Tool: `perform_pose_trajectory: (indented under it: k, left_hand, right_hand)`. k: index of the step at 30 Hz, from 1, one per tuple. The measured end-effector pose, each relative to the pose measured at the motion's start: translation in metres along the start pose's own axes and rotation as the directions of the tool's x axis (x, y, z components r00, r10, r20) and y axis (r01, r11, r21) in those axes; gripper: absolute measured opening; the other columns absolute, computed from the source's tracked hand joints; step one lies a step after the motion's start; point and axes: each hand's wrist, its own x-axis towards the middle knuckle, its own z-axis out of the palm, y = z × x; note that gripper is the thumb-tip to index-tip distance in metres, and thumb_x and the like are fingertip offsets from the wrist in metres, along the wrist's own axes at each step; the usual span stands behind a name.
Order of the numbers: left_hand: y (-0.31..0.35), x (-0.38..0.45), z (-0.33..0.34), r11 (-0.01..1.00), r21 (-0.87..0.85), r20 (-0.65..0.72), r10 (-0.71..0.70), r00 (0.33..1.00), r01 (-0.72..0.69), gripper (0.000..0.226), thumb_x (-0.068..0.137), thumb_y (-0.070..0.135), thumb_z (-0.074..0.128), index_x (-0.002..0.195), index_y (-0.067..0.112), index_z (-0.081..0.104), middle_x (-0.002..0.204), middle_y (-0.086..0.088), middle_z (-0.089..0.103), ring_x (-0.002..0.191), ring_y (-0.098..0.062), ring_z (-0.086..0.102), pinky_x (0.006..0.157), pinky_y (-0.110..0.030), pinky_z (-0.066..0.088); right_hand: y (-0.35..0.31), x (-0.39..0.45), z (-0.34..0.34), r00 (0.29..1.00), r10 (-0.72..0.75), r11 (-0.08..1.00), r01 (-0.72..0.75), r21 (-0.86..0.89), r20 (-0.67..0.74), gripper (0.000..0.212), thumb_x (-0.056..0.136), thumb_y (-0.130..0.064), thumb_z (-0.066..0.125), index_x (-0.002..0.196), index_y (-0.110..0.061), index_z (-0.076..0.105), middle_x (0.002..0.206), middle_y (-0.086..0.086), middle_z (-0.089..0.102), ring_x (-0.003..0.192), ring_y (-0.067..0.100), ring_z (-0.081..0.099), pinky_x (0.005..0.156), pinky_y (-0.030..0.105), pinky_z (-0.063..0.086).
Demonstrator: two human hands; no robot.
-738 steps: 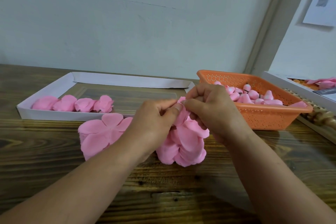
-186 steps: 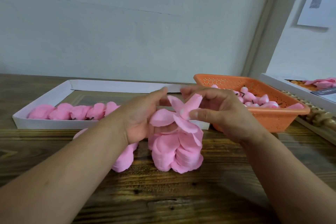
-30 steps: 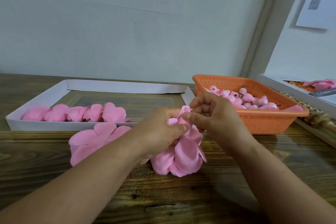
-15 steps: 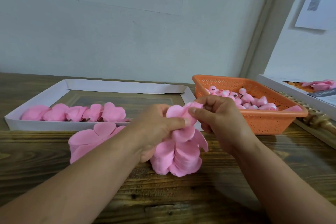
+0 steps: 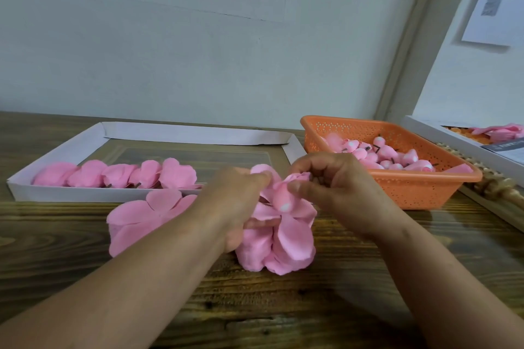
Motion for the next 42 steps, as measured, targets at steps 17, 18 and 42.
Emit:
perform_pose_trajectory:
  k: [17,18,42]
  left_hand:
    - [0.003,-0.015,0.002,0.978,0.156,0.188,0.109,0.976,-0.139,0.057,0.097,0.051,0.037,0.076,0.011,0.072,0.080,-0.010,0.074,0.080,-0.021,0.071,0.072,-0.033,0.057]
    - [0.004,-0.015,0.002,0.993,0.076,0.193,0.076,0.978,-0.092,0.053,0.098,0.044,0.040,0.077,0.009,0.072,0.079,-0.012,0.074,0.074,-0.020,0.070,0.064,-0.031,0.058]
    - [0.012,-0.006,0.002,0.700,-0.656,0.218,-0.183,0.959,0.283,0.046,0.088,0.019,0.062,0.120,-0.010,0.048,0.102,-0.024,0.058,0.098,-0.033,0.062,0.086,-0.040,0.053]
  right_hand:
    - [0.001,0.000,-0.006,0.997,0.054,0.994,-0.060,0.096,0.060,0.010,0.081,-0.002,0.068,0.082,-0.010,0.062,0.067,0.009,0.065,0.058,0.019,0.057,0.051,0.026,0.046]
    - [0.001,0.000,-0.006,0.997,0.059,0.992,-0.064,0.105,0.046,0.011,0.081,-0.002,0.068,0.079,-0.011,0.062,0.065,0.007,0.062,0.055,0.014,0.053,0.048,0.022,0.042]
    - [0.008,0.006,0.002,0.914,0.163,0.983,-0.185,-0.023,-0.373,0.016,0.078,0.004,0.062,0.066,-0.007,0.061,0.040,-0.003,0.048,0.039,0.009,0.037,0.042,0.021,0.033]
